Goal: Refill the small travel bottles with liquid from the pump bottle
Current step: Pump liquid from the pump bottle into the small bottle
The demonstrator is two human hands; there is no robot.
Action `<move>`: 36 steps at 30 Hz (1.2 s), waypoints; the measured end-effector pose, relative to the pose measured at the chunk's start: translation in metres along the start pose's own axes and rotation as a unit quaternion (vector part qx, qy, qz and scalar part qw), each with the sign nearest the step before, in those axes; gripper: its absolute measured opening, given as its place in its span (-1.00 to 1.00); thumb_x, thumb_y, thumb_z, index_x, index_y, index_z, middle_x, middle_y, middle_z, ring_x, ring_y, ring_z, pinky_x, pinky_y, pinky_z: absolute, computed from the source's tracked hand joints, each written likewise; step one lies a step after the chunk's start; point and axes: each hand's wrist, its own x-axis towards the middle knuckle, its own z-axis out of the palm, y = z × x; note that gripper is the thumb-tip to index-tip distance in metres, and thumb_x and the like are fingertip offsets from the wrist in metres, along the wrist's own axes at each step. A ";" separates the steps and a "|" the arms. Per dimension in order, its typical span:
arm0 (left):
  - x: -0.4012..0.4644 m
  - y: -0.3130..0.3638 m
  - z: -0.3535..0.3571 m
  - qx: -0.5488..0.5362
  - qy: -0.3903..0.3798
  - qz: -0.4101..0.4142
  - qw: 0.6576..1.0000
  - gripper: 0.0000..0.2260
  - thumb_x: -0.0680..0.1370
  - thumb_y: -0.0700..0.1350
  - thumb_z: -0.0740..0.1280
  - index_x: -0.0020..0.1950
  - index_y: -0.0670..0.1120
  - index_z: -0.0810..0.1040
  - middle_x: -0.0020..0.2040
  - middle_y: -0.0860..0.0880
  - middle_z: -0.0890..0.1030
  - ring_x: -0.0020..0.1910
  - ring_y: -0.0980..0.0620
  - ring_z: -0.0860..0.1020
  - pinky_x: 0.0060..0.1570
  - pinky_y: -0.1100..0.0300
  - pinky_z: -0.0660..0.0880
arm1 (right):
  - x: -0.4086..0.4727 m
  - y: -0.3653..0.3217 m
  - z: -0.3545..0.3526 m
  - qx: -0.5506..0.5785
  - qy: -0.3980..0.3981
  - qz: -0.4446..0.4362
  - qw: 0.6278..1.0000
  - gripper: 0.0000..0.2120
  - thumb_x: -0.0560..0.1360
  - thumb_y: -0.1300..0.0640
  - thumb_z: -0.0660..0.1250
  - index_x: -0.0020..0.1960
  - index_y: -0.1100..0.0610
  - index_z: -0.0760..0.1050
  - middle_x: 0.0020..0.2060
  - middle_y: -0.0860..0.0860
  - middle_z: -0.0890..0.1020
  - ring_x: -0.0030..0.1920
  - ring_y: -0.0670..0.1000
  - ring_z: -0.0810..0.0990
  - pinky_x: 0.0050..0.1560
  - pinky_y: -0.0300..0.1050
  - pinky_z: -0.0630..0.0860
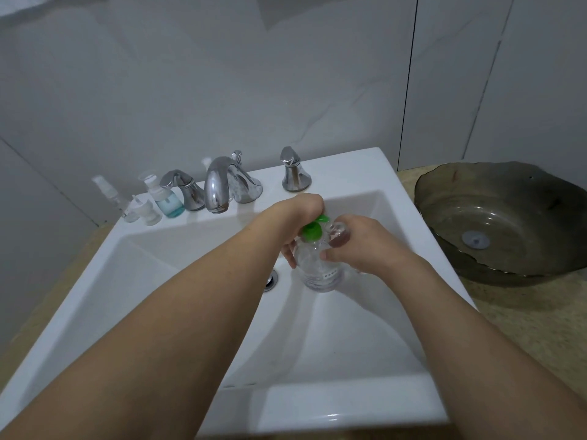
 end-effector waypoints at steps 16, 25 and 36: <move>0.008 -0.004 -0.009 0.002 -0.033 0.009 0.999 -0.54 0.51 0.14 0.22 0.21 -0.18 0.53 0.18 -0.23 0.60 0.08 -0.42 0.59 0.03 -0.40 0.56 | -0.001 0.002 0.000 0.009 -0.008 0.001 1.000 -0.58 0.36 0.02 0.53 0.14 0.00 0.46 -0.11 -0.13 0.56 -0.20 -0.15 0.53 -0.21 -0.12 0.51; 0.001 0.001 -0.003 0.019 0.000 0.015 1.000 -0.70 0.54 -0.11 0.14 0.10 -0.25 0.55 0.14 -0.26 0.60 0.05 -0.40 0.59 0.01 -0.43 0.57 | 0.002 0.002 0.000 -0.015 0.000 0.001 1.000 -0.61 0.37 0.01 0.51 0.11 0.05 0.46 -0.06 -0.04 0.57 -0.22 -0.03 0.55 -0.21 -0.07 0.54; 0.007 -0.002 -0.001 0.031 0.009 0.024 0.999 -0.69 0.52 -0.15 0.12 0.03 -0.25 0.61 0.07 -0.26 0.64 0.03 -0.33 0.63 -0.05 -0.36 0.61 | 0.002 0.003 0.001 -0.012 0.000 -0.002 1.000 -0.63 0.37 0.00 0.51 0.08 0.04 0.44 -0.06 -0.06 0.56 -0.24 -0.05 0.54 -0.16 -0.02 0.58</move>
